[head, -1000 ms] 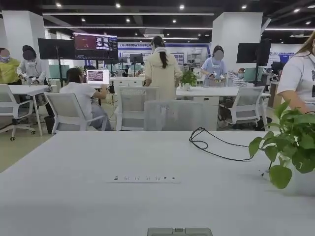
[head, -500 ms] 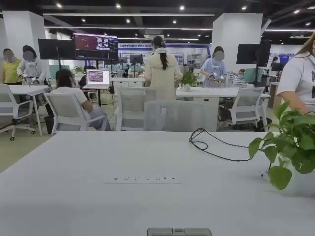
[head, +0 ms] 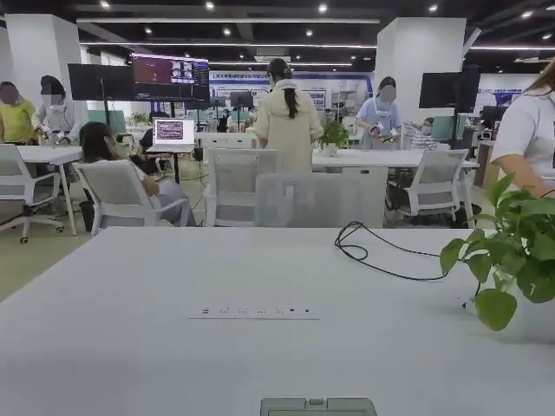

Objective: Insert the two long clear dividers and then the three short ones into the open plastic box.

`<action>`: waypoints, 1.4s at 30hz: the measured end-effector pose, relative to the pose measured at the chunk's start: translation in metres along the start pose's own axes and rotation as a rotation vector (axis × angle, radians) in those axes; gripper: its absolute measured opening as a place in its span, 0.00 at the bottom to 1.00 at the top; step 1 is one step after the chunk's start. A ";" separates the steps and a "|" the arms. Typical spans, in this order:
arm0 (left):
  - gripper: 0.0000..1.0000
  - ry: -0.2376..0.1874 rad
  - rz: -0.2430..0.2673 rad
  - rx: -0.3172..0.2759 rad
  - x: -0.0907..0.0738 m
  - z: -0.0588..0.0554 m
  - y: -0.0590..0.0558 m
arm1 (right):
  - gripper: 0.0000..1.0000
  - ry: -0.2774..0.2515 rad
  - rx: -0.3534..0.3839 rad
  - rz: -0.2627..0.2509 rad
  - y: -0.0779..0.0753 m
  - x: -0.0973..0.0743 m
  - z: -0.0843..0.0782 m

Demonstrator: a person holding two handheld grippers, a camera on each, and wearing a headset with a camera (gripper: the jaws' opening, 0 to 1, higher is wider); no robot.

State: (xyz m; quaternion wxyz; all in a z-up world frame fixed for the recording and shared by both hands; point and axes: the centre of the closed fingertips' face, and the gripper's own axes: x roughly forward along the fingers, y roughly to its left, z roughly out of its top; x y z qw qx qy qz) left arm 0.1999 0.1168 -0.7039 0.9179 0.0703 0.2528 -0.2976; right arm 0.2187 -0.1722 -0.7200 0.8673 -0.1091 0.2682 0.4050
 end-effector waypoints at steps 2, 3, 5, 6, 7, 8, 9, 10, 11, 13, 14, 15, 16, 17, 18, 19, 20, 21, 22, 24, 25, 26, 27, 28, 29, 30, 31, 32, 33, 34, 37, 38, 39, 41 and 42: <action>0.91 0.007 0.005 -0.002 0.001 -0.002 0.003 | 1.00 -0.006 -0.001 -0.001 0.000 0.001 0.003; 0.90 0.011 0.010 -0.001 0.001 -0.002 0.005 | 1.00 -0.012 -0.004 -0.003 0.001 0.001 0.005; 0.90 0.019 0.018 -0.003 0.003 -0.004 0.008 | 0.99 -0.022 -0.008 0.002 0.003 0.001 0.011; 0.89 0.025 0.024 -0.009 0.004 -0.006 0.009 | 0.99 -0.028 -0.012 0.005 0.005 0.001 0.014; 0.88 0.029 0.028 -0.011 0.004 -0.006 0.010 | 0.99 -0.031 -0.014 0.006 0.005 0.001 0.015; 0.88 0.035 0.035 -0.014 0.005 -0.008 0.012 | 0.99 -0.039 -0.015 0.008 0.006 0.001 0.018; 0.87 0.051 0.045 -0.019 0.004 -0.011 0.013 | 0.99 -0.043 -0.016 0.010 0.007 0.001 0.020; 0.86 0.060 0.050 -0.021 0.005 -0.012 0.015 | 0.99 -0.051 -0.016 0.012 0.008 0.001 0.023; 0.85 0.064 0.054 -0.022 0.006 -0.014 0.016 | 0.99 -0.057 -0.016 0.014 0.009 0.001 0.025; 0.83 0.089 0.056 -0.031 0.008 -0.019 0.019 | 0.98 -0.074 -0.011 0.019 0.010 0.002 0.031; 0.82 0.121 0.055 -0.017 0.010 -0.024 0.020 | 0.98 -0.077 -0.009 0.021 0.010 0.003 0.031; 0.82 0.153 0.060 -0.004 0.012 -0.030 0.022 | 0.98 -0.083 -0.006 0.022 0.011 0.004 0.034; 0.82 0.166 0.062 -0.002 0.016 -0.030 0.023 | 0.98 -0.088 -0.005 0.023 0.012 0.004 0.036; 0.81 0.167 0.059 -0.004 0.019 -0.030 0.023 | 0.97 -0.091 -0.003 0.024 0.013 0.005 0.038; 0.81 0.170 0.056 -0.009 0.022 -0.031 0.025 | 0.97 -0.096 0.000 0.026 0.014 0.006 0.040; 0.80 0.176 0.056 -0.022 0.024 -0.032 0.026 | 0.97 -0.099 0.003 0.026 0.014 0.006 0.041; 0.79 0.176 0.055 -0.031 0.028 -0.033 0.028 | 0.97 -0.104 0.008 0.029 0.015 0.007 0.044; 0.77 0.182 0.056 -0.041 0.031 -0.034 0.030 | 0.96 -0.109 0.014 0.035 0.016 0.008 0.046; 0.77 0.189 0.060 -0.047 0.033 -0.035 0.031 | 0.96 -0.113 0.016 0.038 0.017 0.009 0.047; 0.76 0.201 0.064 -0.049 0.038 -0.037 0.035 | 0.96 -0.121 0.019 0.045 0.019 0.011 0.050; 0.76 0.207 0.065 -0.049 0.040 -0.038 0.037 | 0.95 -0.122 0.022 0.047 0.019 0.011 0.051; 0.75 0.218 0.066 -0.052 0.043 -0.041 0.039 | 0.95 -0.122 0.023 0.049 0.020 0.012 0.052; 0.74 0.224 0.066 -0.053 0.045 -0.042 0.040 | 0.95 -0.122 0.023 0.050 0.020 0.013 0.053; 0.73 0.234 0.069 -0.058 0.047 -0.044 0.042 | 0.95 -0.123 0.024 0.052 0.021 0.014 0.054; 0.73 0.240 0.071 -0.061 0.048 -0.046 0.043 | 0.95 -0.123 0.025 0.053 0.021 0.014 0.055; 0.72 0.249 0.073 -0.063 0.051 -0.049 0.045 | 0.95 -0.124 0.026 0.054 0.021 0.014 0.055; 0.71 0.257 0.077 -0.065 0.052 -0.051 0.047 | 0.95 -0.125 0.029 0.054 0.021 0.015 0.056; 0.70 0.271 0.084 -0.067 0.054 -0.054 0.050 | 0.95 -0.126 0.030 0.054 0.021 0.015 0.057; 0.70 0.277 0.086 -0.070 0.055 -0.056 0.051 | 0.95 -0.127 0.031 0.054 0.021 0.016 0.058; 0.70 0.282 0.088 -0.075 0.056 -0.058 0.053 | 0.95 -0.128 0.032 0.054 0.021 0.016 0.058; 0.67 0.302 0.085 -0.094 0.060 -0.065 0.058 | 0.94 -0.125 0.037 0.055 0.016 0.017 0.057; 0.67 0.306 0.089 -0.098 0.060 -0.067 0.060 | 0.94 -0.125 0.038 0.054 0.016 0.018 0.057; 0.67 0.311 0.092 -0.103 0.062 -0.070 0.062 | 0.94 -0.122 0.039 0.054 0.015 0.019 0.056; 0.65 0.326 0.097 -0.113 0.064 -0.074 0.064 | 0.94 -0.120 0.046 0.056 0.014 0.020 0.055; 0.65 0.335 0.103 -0.118 0.065 -0.077 0.067 | 0.93 -0.120 0.049 0.057 0.014 0.021 0.055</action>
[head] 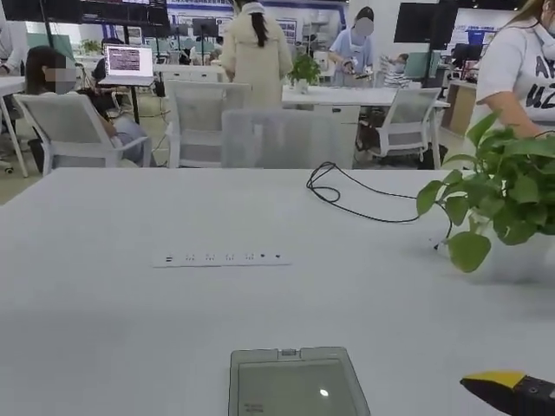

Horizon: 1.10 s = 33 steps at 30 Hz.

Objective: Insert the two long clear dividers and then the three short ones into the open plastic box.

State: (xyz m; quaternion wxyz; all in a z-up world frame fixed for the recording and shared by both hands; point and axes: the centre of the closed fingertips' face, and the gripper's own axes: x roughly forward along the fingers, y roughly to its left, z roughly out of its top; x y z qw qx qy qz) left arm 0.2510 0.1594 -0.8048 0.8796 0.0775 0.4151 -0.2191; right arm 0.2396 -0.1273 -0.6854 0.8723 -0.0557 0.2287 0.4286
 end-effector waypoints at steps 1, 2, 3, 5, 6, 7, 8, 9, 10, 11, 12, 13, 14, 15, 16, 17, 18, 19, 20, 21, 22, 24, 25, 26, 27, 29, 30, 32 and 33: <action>0.64 0.008 0.004 -0.006 0.003 -0.002 0.002 | 0.93 0.000 0.003 0.002 0.000 0.001 0.000; 0.63 0.012 0.008 -0.009 0.004 -0.004 0.004 | 0.93 -0.001 0.005 0.002 0.000 0.001 0.000; 0.63 0.017 0.017 -0.013 0.007 -0.006 0.006 | 0.93 -0.002 0.008 0.003 0.000 0.002 0.000; 0.59 0.026 0.031 -0.019 0.010 -0.009 0.010 | 0.93 -0.001 0.012 0.006 0.000 0.002 -0.001; 0.57 0.029 0.045 -0.026 0.012 -0.010 0.013 | 0.92 0.000 0.014 0.006 -0.001 0.003 -0.001; 0.56 0.031 0.045 -0.027 0.013 -0.011 0.013 | 0.92 0.001 0.015 0.006 -0.001 0.003 -0.002; 0.56 0.031 0.045 -0.026 0.016 -0.012 0.013 | 0.92 0.003 0.017 0.006 -0.002 0.003 -0.002; 0.56 0.034 0.046 -0.025 0.017 -0.013 0.013 | 0.92 0.005 0.019 0.007 -0.002 0.004 -0.003; 0.56 0.047 0.054 -0.017 0.020 -0.015 0.014 | 0.92 0.006 0.023 0.007 -0.003 0.004 -0.004; 0.55 0.056 0.061 -0.009 0.021 -0.017 0.014 | 0.92 0.006 0.025 0.007 -0.004 0.004 -0.005; 0.55 0.068 0.075 -0.002 0.023 -0.019 0.017 | 0.91 0.009 0.031 0.007 -0.005 0.005 -0.007; 0.54 0.073 0.080 0.001 0.024 -0.020 0.017 | 0.91 0.010 0.034 0.006 -0.005 0.005 -0.007; 0.53 0.075 0.084 0.004 0.026 -0.021 0.018 | 0.91 0.011 0.036 0.005 -0.005 0.006 -0.008; 0.52 0.077 0.090 0.005 0.027 -0.021 0.019 | 0.91 0.012 0.038 0.005 -0.005 0.006 -0.009; 0.51 0.080 0.098 0.007 0.028 -0.022 0.022 | 0.90 0.015 0.044 0.006 -0.005 0.007 -0.010; 0.50 0.082 0.100 0.008 0.029 -0.022 0.022 | 0.90 0.016 0.046 0.006 -0.005 0.008 -0.010; 0.50 0.085 0.100 0.006 0.029 -0.022 0.023 | 0.90 0.018 0.048 0.006 -0.005 0.008 -0.011; 0.49 0.087 0.099 0.004 0.030 -0.022 0.023 | 0.90 0.020 0.050 0.006 -0.005 0.008 -0.011; 0.49 0.089 0.098 0.001 0.030 -0.022 0.022 | 0.90 0.021 0.054 0.005 -0.005 0.009 -0.012; 0.48 0.092 0.097 0.003 0.030 -0.022 0.022 | 0.90 0.020 0.057 0.005 -0.005 0.009 -0.012; 0.47 0.101 0.094 0.006 0.031 -0.022 0.023 | 0.90 0.020 0.061 0.004 -0.006 0.010 -0.012; 0.44 0.096 0.088 -0.002 0.032 -0.021 0.023 | 0.89 0.022 0.062 0.002 -0.006 0.010 -0.012; 0.44 0.097 0.081 -0.006 0.033 -0.020 0.023 | 0.89 0.021 0.064 0.001 -0.007 0.011 -0.012; 0.43 0.098 0.078 -0.008 0.034 -0.020 0.022 | 0.89 0.022 0.066 0.000 -0.007 0.011 -0.013; 0.42 0.099 0.069 -0.009 0.035 -0.020 0.021 | 0.89 0.025 0.068 -0.003 -0.008 0.011 -0.013; 0.39 0.106 0.063 -0.013 0.035 -0.020 0.021 | 0.88 0.029 0.069 -0.005 -0.009 0.012 -0.014; 0.39 0.110 0.061 -0.014 0.035 -0.020 0.022 | 0.88 0.030 0.070 -0.005 -0.009 0.012 -0.014; 0.38 0.123 0.060 -0.011 0.035 -0.020 0.021 | 0.88 0.032 0.072 -0.003 -0.009 0.013 -0.015; 0.38 0.133 0.060 -0.013 0.035 -0.020 0.022 | 0.88 0.032 0.072 -0.003 -0.008 0.013 -0.015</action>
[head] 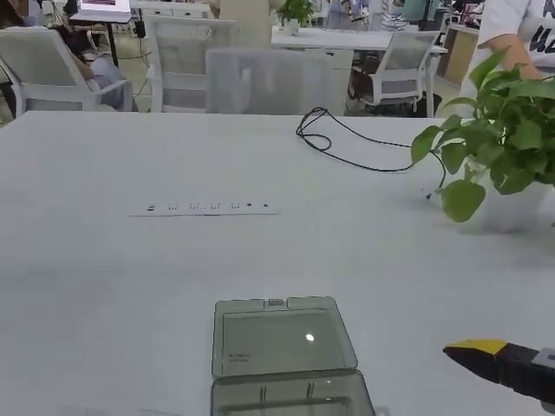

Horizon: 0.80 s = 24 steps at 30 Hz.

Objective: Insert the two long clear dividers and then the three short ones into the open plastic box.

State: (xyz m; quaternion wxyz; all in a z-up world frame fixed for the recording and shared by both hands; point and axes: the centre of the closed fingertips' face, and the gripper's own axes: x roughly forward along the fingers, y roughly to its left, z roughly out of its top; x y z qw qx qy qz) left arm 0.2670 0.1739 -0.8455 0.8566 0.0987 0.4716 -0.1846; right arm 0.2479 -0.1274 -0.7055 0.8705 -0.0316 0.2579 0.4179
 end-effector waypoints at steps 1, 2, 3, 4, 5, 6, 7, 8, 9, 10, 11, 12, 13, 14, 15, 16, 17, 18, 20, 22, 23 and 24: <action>0.38 0.007 0.001 -0.001 0.000 0.000 0.001 | 0.88 0.001 0.000 0.000 0.000 0.000 0.000; 0.37 0.017 0.003 -0.006 0.000 0.000 0.003 | 0.87 0.003 -0.001 0.000 0.000 0.001 -0.001; 0.36 0.022 0.006 -0.011 0.000 0.000 0.003 | 0.87 0.004 0.000 0.001 0.001 0.001 -0.001; 0.35 0.028 0.009 -0.015 0.000 0.000 0.004 | 0.87 0.005 0.001 0.001 0.001 0.002 -0.001; 0.34 0.034 0.013 -0.020 0.001 0.000 0.006 | 0.87 0.006 0.001 0.001 0.001 0.002 -0.001; 0.33 0.037 0.015 -0.022 0.001 0.001 0.006 | 0.86 0.007 0.000 0.001 0.001 0.002 -0.001; 0.33 0.040 0.015 -0.022 0.001 0.000 0.005 | 0.86 0.009 -0.001 0.001 0.001 0.002 -0.001; 0.32 0.043 0.013 -0.020 0.001 0.000 0.005 | 0.86 0.011 -0.001 -0.001 0.001 0.002 -0.002; 0.32 0.044 0.014 -0.019 0.001 0.000 0.005 | 0.86 0.013 -0.001 -0.003 0.001 0.002 -0.002; 0.32 0.045 0.013 -0.016 0.001 0.000 0.005 | 0.86 0.015 0.000 -0.005 -0.001 0.002 -0.003; 0.32 0.045 0.013 -0.016 0.001 0.000 0.005 | 0.86 0.016 0.000 -0.005 -0.002 0.002 -0.004; 0.32 0.047 0.010 -0.014 0.001 -0.001 0.004 | 0.85 0.019 0.003 -0.006 -0.002 0.002 -0.005; 0.32 0.051 0.008 -0.010 0.001 -0.001 0.004 | 0.85 0.024 0.007 -0.007 -0.002 0.002 -0.006; 0.32 0.055 0.008 -0.004 0.001 -0.001 0.004 | 0.85 0.027 0.009 -0.007 -0.002 0.002 -0.006; 0.32 0.058 0.008 0.000 0.001 -0.001 0.005 | 0.85 0.030 0.013 -0.008 -0.003 0.003 -0.007; 0.32 0.061 0.008 0.004 0.001 -0.001 0.005 | 0.85 0.033 0.016 -0.011 -0.003 0.003 -0.008; 0.32 0.065 0.009 0.007 0.001 -0.001 0.005 | 0.85 0.043 0.012 -0.011 -0.003 0.003 -0.009; 0.31 0.071 0.014 0.014 0.001 -0.001 0.005 | 0.85 0.049 0.006 -0.012 -0.002 0.004 -0.010; 0.31 0.075 0.016 0.018 0.001 -0.002 0.005 | 0.85 0.057 0.002 -0.012 -0.001 0.005 -0.011; 0.31 0.079 0.013 0.010 0.001 -0.003 0.004 | 0.85 0.055 0.013 -0.011 0.000 0.005 -0.011; 0.31 0.078 0.012 0.006 0.001 -0.003 0.005 | 0.85 0.053 0.017 -0.013 0.000 0.006 -0.011; 0.31 0.076 0.011 -0.003 0.001 -0.003 0.005 | 0.85 0.050 0.019 -0.015 0.000 0.006 -0.011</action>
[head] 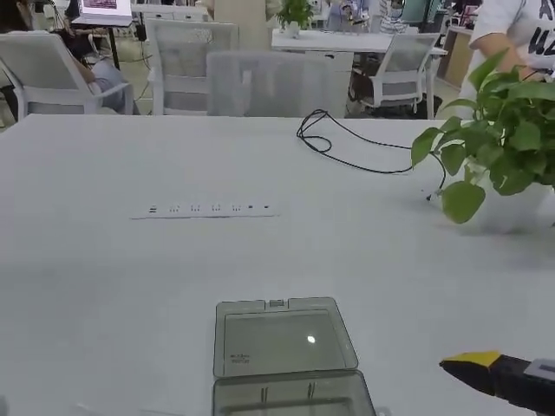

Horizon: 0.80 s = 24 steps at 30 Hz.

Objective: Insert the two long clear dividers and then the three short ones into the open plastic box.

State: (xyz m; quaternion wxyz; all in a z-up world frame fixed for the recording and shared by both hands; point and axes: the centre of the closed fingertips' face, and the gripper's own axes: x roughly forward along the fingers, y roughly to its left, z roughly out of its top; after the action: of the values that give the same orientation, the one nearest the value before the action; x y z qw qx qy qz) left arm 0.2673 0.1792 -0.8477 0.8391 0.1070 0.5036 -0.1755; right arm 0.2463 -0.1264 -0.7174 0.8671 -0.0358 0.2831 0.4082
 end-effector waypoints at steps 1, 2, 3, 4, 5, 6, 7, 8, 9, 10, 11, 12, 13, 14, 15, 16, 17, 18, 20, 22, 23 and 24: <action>0.31 0.001 0.000 -0.003 0.000 -0.001 0.000 | 0.85 -0.002 0.002 -0.001 0.000 0.000 0.000; 0.31 0.000 0.001 -0.006 0.000 -0.001 0.000 | 0.85 -0.003 0.005 -0.003 0.000 0.000 0.001; 0.30 0.000 -0.003 -0.015 -0.001 -0.002 0.000 | 0.85 0.000 0.011 -0.005 0.000 0.000 0.000; 0.30 -0.018 -0.016 -0.042 -0.002 0.000 -0.001 | 0.85 0.008 0.017 -0.011 -0.001 0.000 -0.001; 0.30 -0.015 -0.024 -0.046 -0.003 -0.002 -0.003 | 0.85 0.020 0.016 -0.020 -0.002 0.000 -0.003; 0.30 -0.011 -0.025 -0.051 -0.003 -0.003 -0.004 | 0.85 0.025 0.013 -0.020 -0.003 0.000 -0.004; 0.30 -0.008 -0.022 -0.055 -0.002 -0.004 -0.003 | 0.85 0.031 0.017 -0.021 -0.003 0.000 -0.006; 0.30 -0.005 -0.023 -0.057 -0.002 -0.005 -0.003 | 0.85 0.034 0.024 -0.021 -0.003 0.000 -0.007; 0.30 -0.007 -0.024 -0.058 -0.004 -0.005 -0.005 | 0.84 0.034 0.036 -0.019 -0.002 0.001 -0.007; 0.30 -0.012 -0.026 -0.060 -0.004 -0.005 -0.006 | 0.83 0.035 0.042 -0.017 -0.001 0.002 -0.007; 0.30 -0.023 -0.031 -0.067 -0.005 -0.004 -0.007 | 0.83 0.035 0.049 -0.015 0.000 0.003 -0.007; 0.30 -0.027 -0.032 -0.070 -0.006 -0.004 -0.008 | 0.82 0.035 0.051 -0.015 0.000 0.003 -0.006; 0.30 -0.045 -0.037 -0.075 -0.008 -0.001 -0.010 | 0.81 0.031 0.057 -0.013 0.002 0.005 -0.006; 0.30 -0.057 -0.041 -0.076 -0.009 0.001 -0.013 | 0.81 0.027 0.068 -0.008 0.004 0.006 -0.005; 0.30 -0.067 -0.040 -0.076 -0.010 0.002 -0.013 | 0.80 0.021 0.083 -0.008 0.005 0.008 -0.004; 0.30 -0.082 -0.038 -0.074 -0.012 0.005 -0.015 | 0.79 0.014 0.100 -0.006 0.006 0.010 -0.003; 0.30 -0.093 -0.040 -0.070 -0.014 0.006 -0.018 | 0.79 0.006 0.113 -0.006 0.008 0.011 -0.001; 0.30 -0.115 -0.045 -0.075 -0.017 0.010 -0.022 | 0.78 0.001 0.123 -0.004 0.009 0.013 0.000; 0.30 -0.152 -0.069 -0.081 -0.020 0.016 -0.031 | 0.75 -0.007 0.145 0.005 0.013 0.017 0.001; 0.30 -0.197 -0.081 -0.068 -0.024 0.022 -0.036 | 0.72 -0.002 0.151 0.014 0.017 0.022 -0.001; 0.30 -0.205 -0.083 -0.067 -0.026 0.023 -0.038 | 0.71 -0.003 0.155 0.017 0.019 0.024 -0.001; 0.30 -0.212 -0.087 -0.067 -0.027 0.023 -0.041 | 0.70 -0.009 0.169 0.024 0.022 0.026 -0.001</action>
State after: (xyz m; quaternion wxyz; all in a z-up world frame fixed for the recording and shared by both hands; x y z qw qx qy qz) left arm 0.2580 0.1384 -0.8128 0.8823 0.0380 0.4219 -0.2051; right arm 0.2434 -0.0940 -0.7278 0.8634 0.0425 0.3131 0.3932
